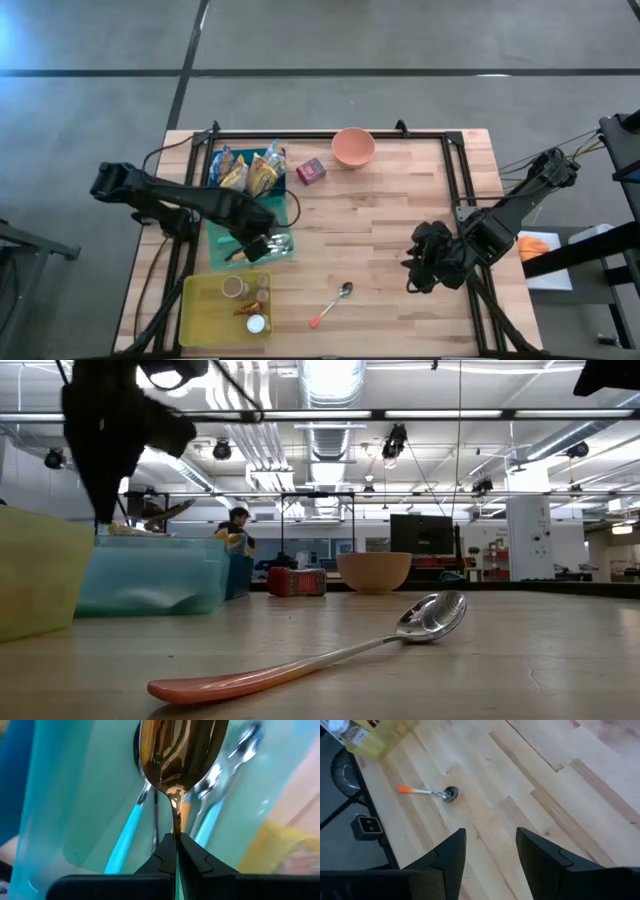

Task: Pick & Place Food Item
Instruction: Put the green spoon into the light blue bin

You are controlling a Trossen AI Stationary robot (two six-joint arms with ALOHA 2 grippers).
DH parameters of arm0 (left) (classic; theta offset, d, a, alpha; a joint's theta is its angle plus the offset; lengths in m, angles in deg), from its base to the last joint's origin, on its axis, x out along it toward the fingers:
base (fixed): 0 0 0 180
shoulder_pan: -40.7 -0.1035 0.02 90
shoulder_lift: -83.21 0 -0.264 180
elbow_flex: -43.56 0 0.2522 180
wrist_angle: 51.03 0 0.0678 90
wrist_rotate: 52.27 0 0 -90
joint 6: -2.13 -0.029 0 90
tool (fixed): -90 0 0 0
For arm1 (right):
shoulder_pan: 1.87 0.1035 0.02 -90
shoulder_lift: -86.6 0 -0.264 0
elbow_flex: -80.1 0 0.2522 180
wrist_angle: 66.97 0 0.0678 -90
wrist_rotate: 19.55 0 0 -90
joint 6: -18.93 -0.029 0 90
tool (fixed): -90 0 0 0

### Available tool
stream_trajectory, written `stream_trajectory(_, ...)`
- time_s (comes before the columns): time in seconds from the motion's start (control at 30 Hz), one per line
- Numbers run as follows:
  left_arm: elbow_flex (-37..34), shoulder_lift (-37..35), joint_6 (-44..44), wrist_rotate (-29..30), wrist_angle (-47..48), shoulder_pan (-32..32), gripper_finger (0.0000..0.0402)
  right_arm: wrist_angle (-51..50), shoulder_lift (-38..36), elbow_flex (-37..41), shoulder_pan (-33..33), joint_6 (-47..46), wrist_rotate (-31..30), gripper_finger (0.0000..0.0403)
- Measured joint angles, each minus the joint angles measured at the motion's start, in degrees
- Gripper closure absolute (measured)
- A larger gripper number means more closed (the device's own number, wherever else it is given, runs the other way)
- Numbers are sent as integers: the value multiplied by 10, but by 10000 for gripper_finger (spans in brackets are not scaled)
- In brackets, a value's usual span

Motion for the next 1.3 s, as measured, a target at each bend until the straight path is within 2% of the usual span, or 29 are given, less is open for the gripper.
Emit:
stream_trajectory(0.17, -49, -1, -22, -28, -6, 0, 398, 11, 0, 0, 0, -7, -1, 233)
stream_trajectory(0.4, -72, 1, -95, -41, -39, -7, 399, 14, 0, 0, 0, -29, -3, 233)
stream_trajectory(0.67, -99, 1, -142, -84, -88, -51, 399, 21, 0, 0, 0, -45, -13, 233)
stream_trajectory(0.87, -113, 2, -143, -103, -101, -80, 399, 27, 1, 0, 0, -56, -13, 233)
stream_trajectory(0.93, -117, 3, -143, -127, -117, -87, 399, 32, 0, 0, 0, -56, -13, 233)
stream_trajectory(1.3, -118, 84, -178, -159, -120, -90, 399, 35, 1, 1, 0, -54, -13, 233)
